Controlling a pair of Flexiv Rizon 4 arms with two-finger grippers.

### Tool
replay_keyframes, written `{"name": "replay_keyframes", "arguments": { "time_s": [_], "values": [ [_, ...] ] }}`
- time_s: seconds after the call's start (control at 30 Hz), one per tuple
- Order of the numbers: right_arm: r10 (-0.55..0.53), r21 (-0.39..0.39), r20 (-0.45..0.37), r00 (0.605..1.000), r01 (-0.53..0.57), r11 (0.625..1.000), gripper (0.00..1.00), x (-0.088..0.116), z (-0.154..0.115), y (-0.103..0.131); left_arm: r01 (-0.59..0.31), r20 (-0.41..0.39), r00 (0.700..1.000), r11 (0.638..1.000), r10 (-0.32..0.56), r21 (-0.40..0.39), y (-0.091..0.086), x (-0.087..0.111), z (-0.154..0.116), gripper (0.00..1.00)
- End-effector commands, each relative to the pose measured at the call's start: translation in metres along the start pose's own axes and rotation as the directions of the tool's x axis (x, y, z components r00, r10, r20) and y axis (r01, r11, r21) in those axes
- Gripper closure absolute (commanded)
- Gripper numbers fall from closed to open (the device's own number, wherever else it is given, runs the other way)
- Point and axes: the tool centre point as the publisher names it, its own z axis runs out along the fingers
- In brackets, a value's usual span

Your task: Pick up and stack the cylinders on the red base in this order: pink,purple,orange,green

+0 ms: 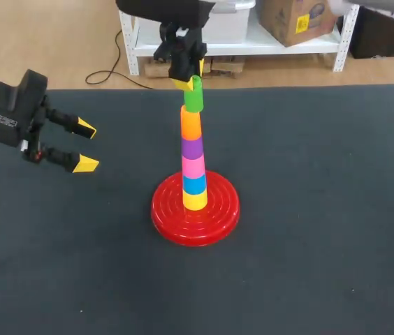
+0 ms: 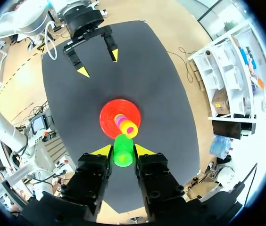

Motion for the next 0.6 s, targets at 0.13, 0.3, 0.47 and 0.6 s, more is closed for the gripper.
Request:
{"name": "replay_keyframes", "arguments": {
  "time_s": [0.13, 0.3, 0.47, 0.6],
  "values": [
    [0.010, -0.011, -0.014, 1.000, -0.010, 1.000, 1.00, -0.005, 0.006, -0.004, -0.002, 0.003, 1.000, 1.000, 0.002, -0.001, 0.000, 0.001, 0.000, 0.00],
    [0.018, -0.014, -0.003, 1.000, -0.018, 1.000, 1.00, -0.005, 0.009, -0.007, -0.002, 0.003, 1.000, 1.000, 0.002, -0.001, 0.000, 0.001, 0.000, 0.00],
    [0.020, -0.016, -0.006, 1.000, -0.021, 1.000, 1.00, -0.007, 0.013, -0.009, -0.002, 0.003, 1.000, 1.000, 0.002, -0.001, 0.000, 0.001, 0.000, 0.00],
    [0.021, -0.019, -0.013, 1.000, -0.022, 1.000, 1.00, -0.008, 0.016, -0.010, -0.002, 0.003, 1.000, 1.000, 0.002, -0.001, 0.000, 0.001, 0.000, 0.00]
  ]
}}
